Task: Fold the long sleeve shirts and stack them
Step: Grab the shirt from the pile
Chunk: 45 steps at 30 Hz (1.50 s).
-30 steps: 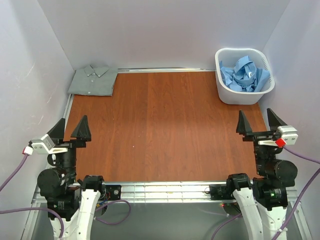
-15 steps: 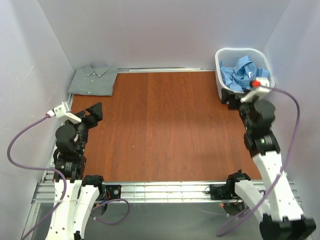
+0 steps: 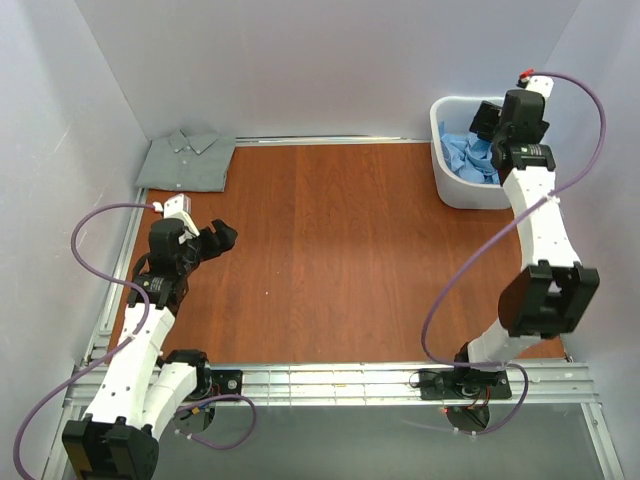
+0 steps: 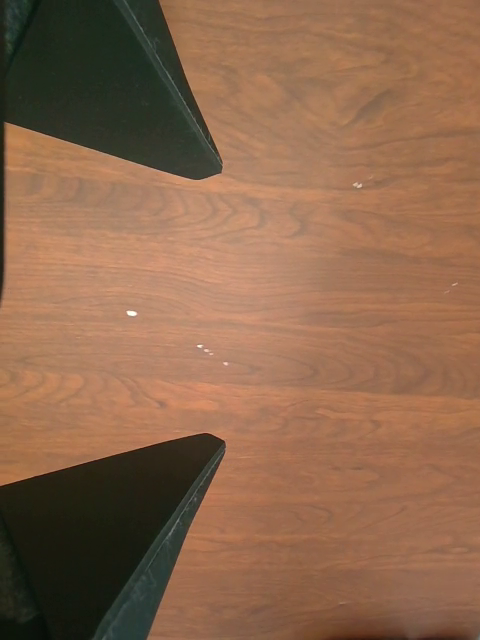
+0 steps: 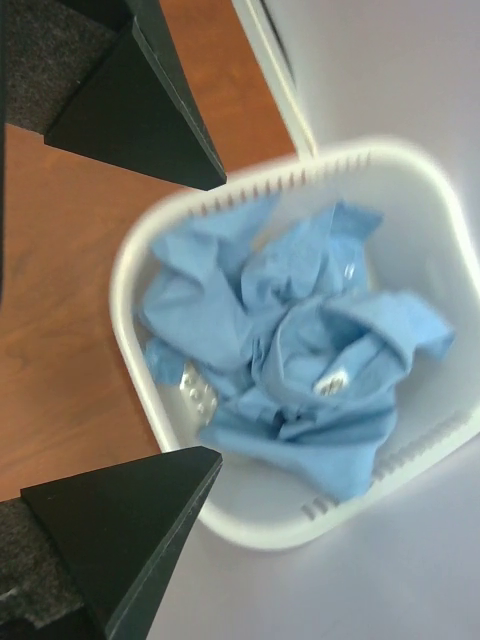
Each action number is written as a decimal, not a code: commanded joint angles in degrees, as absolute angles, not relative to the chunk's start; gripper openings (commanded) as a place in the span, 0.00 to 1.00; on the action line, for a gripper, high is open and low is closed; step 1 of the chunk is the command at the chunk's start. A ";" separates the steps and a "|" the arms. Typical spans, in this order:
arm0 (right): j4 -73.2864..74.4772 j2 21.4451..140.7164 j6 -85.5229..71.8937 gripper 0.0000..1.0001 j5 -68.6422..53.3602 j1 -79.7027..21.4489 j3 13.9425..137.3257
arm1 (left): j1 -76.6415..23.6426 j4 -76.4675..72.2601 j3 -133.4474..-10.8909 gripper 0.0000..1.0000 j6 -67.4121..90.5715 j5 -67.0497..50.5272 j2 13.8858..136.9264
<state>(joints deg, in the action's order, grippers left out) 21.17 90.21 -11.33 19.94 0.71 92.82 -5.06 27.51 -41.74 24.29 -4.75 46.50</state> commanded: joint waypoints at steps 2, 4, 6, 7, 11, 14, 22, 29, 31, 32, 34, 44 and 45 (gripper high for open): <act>27.86 100.62 -16.34 0.99 23.38 5.88 100.19 | -5.27 26.38 -39.56 0.98 22.67 -10.98 43.86; 27.77 105.79 -17.83 0.98 22.94 6.85 102.99 | -5.27 24.36 -37.80 0.98 23.46 -13.34 43.60; 27.86 110.97 -18.10 0.99 22.85 8.26 105.46 | -5.45 22.86 -34.91 0.98 23.38 -14.32 43.59; 27.69 112.66 -18.28 0.99 22.85 8.70 106.51 | -5.54 21.55 -33.94 0.98 23.29 -14.07 43.51; 25.42 120.13 -19.24 0.99 17.85 11.25 111.70 | -6.41 18.46 -29.27 0.98 22.76 -13.36 44.12; 21.03 124.44 -19.43 0.99 15.48 11.87 112.15 | -6.85 17.84 -29.88 0.98 22.50 -13.27 46.22; 15.03 132.89 -18.64 0.57 11.69 12.30 114.17 | -7.38 17.14 -29.53 0.98 21.88 -13.80 49.13; 11.35 127.28 -15.12 0.01 10.10 11.25 111.63 | -7.91 16.70 -29.44 0.98 21.80 -13.27 49.48; 8.20 122.10 -12.59 0.01 11.94 9.68 108.91 | -8.00 16.61 -29.44 0.98 21.71 -13.27 49.31; 7.39 118.77 -11.52 0.01 12.65 9.06 108.37 | -8.00 16.61 -29.44 0.98 21.71 -13.18 49.05; 5.29 115.50 -9.50 0.01 15.19 6.78 107.93 | -8.17 16.70 -29.44 0.98 21.71 -12.84 48.35; -4.22 95.91 5.61 0.01 23.04 -5.27 111.44 | -8.88 16.70 -29.27 0.98 21.71 -11.78 44.39; -4.39 94.50 5.89 0.01 20.16 -7.01 111.62 | -8.88 16.70 -29.27 0.98 21.71 -11.69 43.95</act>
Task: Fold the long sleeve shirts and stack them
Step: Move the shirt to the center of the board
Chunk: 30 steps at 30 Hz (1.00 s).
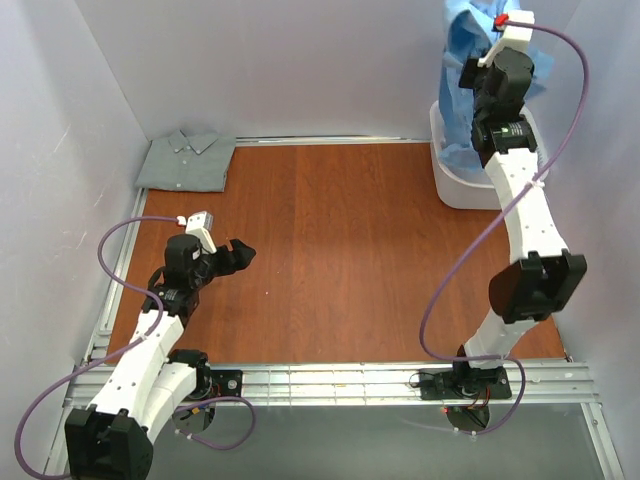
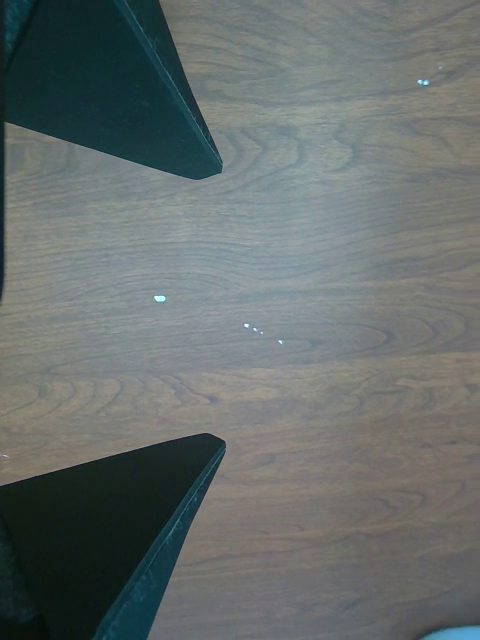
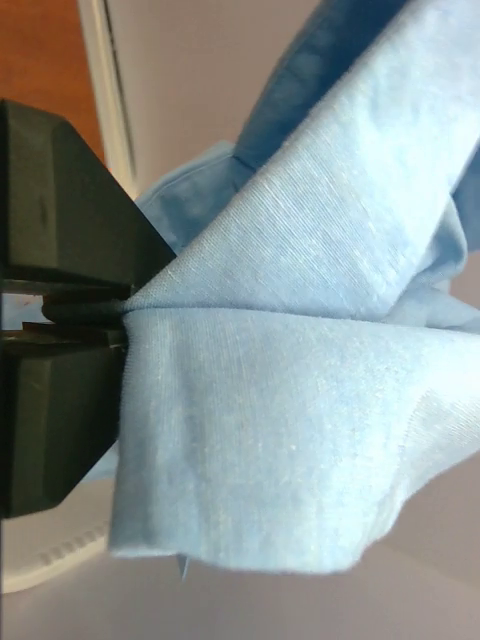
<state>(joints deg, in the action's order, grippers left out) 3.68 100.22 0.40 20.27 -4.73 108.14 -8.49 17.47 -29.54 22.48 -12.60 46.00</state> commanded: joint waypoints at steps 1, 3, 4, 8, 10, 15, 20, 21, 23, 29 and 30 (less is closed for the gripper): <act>-4.48 93.09 6.24 0.01 18.56 -7.90 111.71 | -8.96 16.70 -29.27 0.98 21.71 -11.69 43.60; -4.57 88.78 6.94 0.01 14.44 -11.33 111.53 | -9.05 16.61 -29.27 0.98 21.80 -11.60 42.89; -4.57 87.20 7.12 0.01 13.02 -12.64 111.10 | -9.05 16.70 -29.18 0.98 21.88 -11.60 42.72; -3.96 78.08 4.49 0.01 6.51 -18.80 106.71 | -9.14 17.22 -29.18 0.98 22.76 -12.65 41.58; -3.43 74.99 0.89 0.01 4.05 -22.14 101.97 | -9.14 18.10 -29.53 0.98 23.64 -13.45 40.61; -1.76 64.96 -8.51 0.01 -1.91 -28.81 89.93 | -9.14 24.32 -37.50 0.98 23.03 -14.33 37.71; 6.84 61.61 -16.86 0.01 -6.59 -31.64 77.38 | -9.14 31.98 -46.05 0.98 21.36 -15.64 38.76; 7.81 61.44 -17.57 0.01 -5.98 -32.25 75.34 | -9.14 32.51 -47.01 0.98 21.27 -16.25 39.11; 9.31 62.66 -18.72 0.01 -5.63 -32.43 69.39 | -9.14 33.13 -47.02 0.98 21.36 -16.96 39.55; 14.67 68.90 -16.00 0.76 11.93 -31.12 61.70 | -9.14 31.91 -44.39 0.98 23.90 -19.95 41.48; 16.94 69.34 -16.08 0.78 13.69 -30.77 61.18 | -9.14 31.56 -43.69 0.98 24.95 -21.17 42.70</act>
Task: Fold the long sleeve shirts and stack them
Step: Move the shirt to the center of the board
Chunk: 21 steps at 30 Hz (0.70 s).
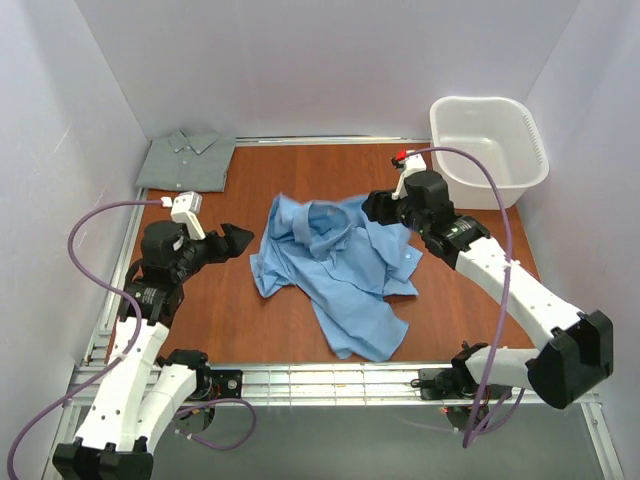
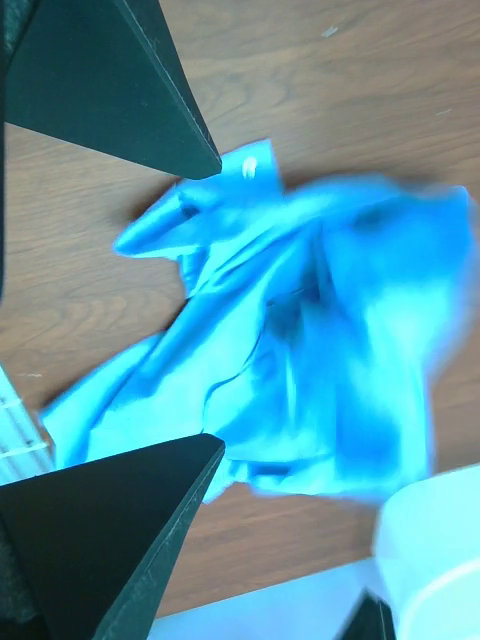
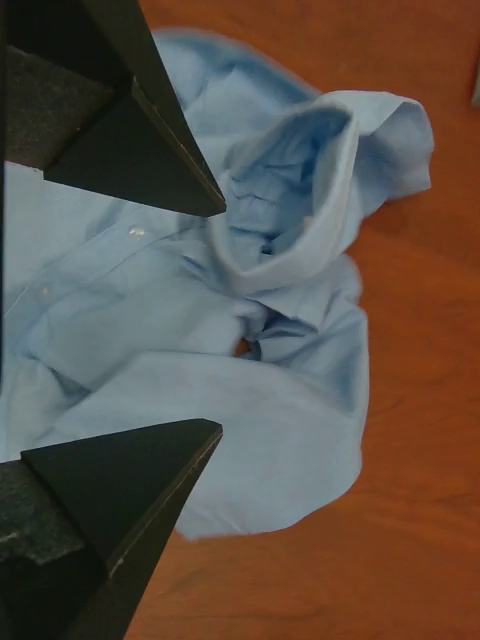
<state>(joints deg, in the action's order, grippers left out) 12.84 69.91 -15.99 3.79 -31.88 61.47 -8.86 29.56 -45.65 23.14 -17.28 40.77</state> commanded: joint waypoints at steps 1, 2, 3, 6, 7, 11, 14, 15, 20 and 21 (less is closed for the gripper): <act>17.31 69.26 -15.47 0.79 13.54 -30.76 60.82 | -9.14 31.20 -42.99 0.98 25.22 -21.88 43.50; 17.31 69.00 -15.03 0.82 12.58 -30.76 60.39 | -9.14 30.24 -41.93 0.98 25.40 -22.49 44.38; 17.49 68.65 -14.86 0.82 10.13 -30.67 59.51 | -9.14 29.71 -41.31 0.98 25.40 -23.98 46.73; 17.84 66.89 -13.63 0.82 4.93 -31.11 57.40 | -9.14 26.82 -39.55 0.98 25.58 -24.00 53.14; 17.84 66.54 -13.62 0.82 4.23 -31.37 56.61 | -9.14 25.15 -39.46 0.98 25.66 -23.65 55.35; 17.75 66.09 -13.45 0.80 3.25 -31.82 52.22 | -9.14 21.54 -41.22 0.97 26.10 -21.62 65.46; 17.49 67.23 -12.66 0.77 1.86 -31.82 51.76 | -9.14 18.99 -44.38 0.93 25.32 -20.39 73.02; 17.32 68.28 -12.22 0.76 0.98 -31.73 52.20 | -9.14 18.55 -46.47 0.93 24.96 -20.48 74.60; 16.09 73.38 -6.96 0.72 -3.07 -31.82 58.35 | -9.14 16.70 -51.94 0.81 23.65 -19.78 84.36; 15.65 75.22 -6.25 0.72 -3.16 -31.82 59.06 | -9.14 16.53 -52.55 0.80 23.64 -19.78 85.68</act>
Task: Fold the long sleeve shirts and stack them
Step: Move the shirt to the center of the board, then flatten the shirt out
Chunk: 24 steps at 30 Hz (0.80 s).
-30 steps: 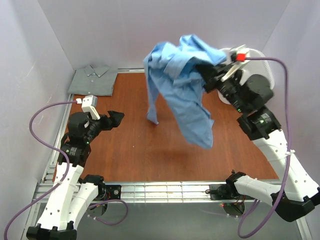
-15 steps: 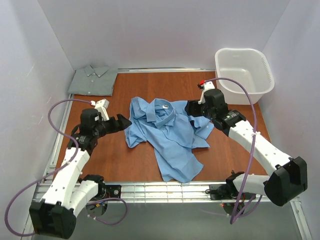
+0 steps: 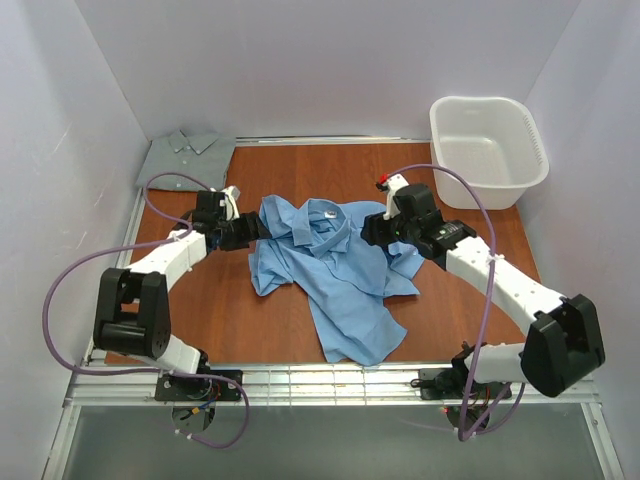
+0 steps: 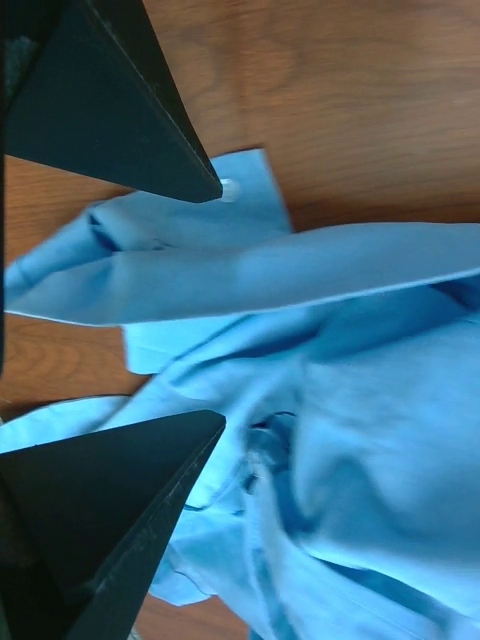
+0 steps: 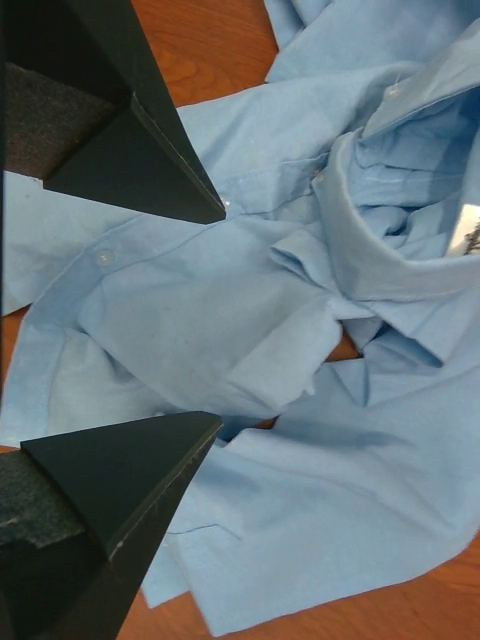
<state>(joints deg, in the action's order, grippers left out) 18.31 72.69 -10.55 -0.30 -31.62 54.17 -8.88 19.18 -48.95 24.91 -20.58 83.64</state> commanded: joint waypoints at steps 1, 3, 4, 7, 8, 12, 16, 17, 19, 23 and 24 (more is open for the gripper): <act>14.95 76.28 -5.37 0.72 -3.16 -31.82 59.67 | -9.14 16.18 -53.52 0.78 23.56 -19.60 86.56; 13.28 79.62 -3.70 0.71 -4.56 -31.82 61.69 | -9.14 15.91 -54.22 0.73 23.12 -19.07 89.11; 13.01 80.85 -3.34 0.71 -5.27 -31.82 62.83 | -9.14 15.82 -54.84 0.73 22.94 -18.99 89.90; 11.26 85.51 -2.37 0.71 -7.81 -31.82 66.09 | -9.14 15.56 -55.98 0.65 22.59 -18.72 92.63; 10.38 87.52 -2.11 0.71 -8.61 -31.82 67.57 | -9.14 15.47 -56.16 0.60 22.59 -18.72 93.51; 9.32 93.24 -1.76 0.71 -11.51 -31.73 71.09 | -9.14 14.94 -56.69 0.47 22.15 -18.99 95.71; 8.97 98.43 -1.06 0.66 -12.13 -31.82 74.00 | -9.14 15.03 -57.39 0.24 21.45 -18.37 97.20; 8.96 100.26 -0.97 0.64 -11.78 -31.82 74.44 | -9.14 14.94 -57.74 0.22 21.27 -18.02 97.21; 8.97 102.64 -0.27 0.53 -10.99 -31.82 75.93 | -9.14 14.94 -58.18 0.05 20.83 -16.79 96.94; 9.84 104.67 1.39 0.14 -9.50 -31.82 78.22 | -9.14 16.34 -59.50 0.00 19.87 -13.81 95.28; 10.02 104.50 1.75 0.02 -9.14 -31.73 78.74 | -9.14 18.00 -60.89 0.00 19.60 -12.58 94.66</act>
<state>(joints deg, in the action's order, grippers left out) 10.55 104.81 -0.36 -10.15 -31.62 74.91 -8.95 16.34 -57.43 21.23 -16.43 97.82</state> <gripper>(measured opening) 0.150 0.006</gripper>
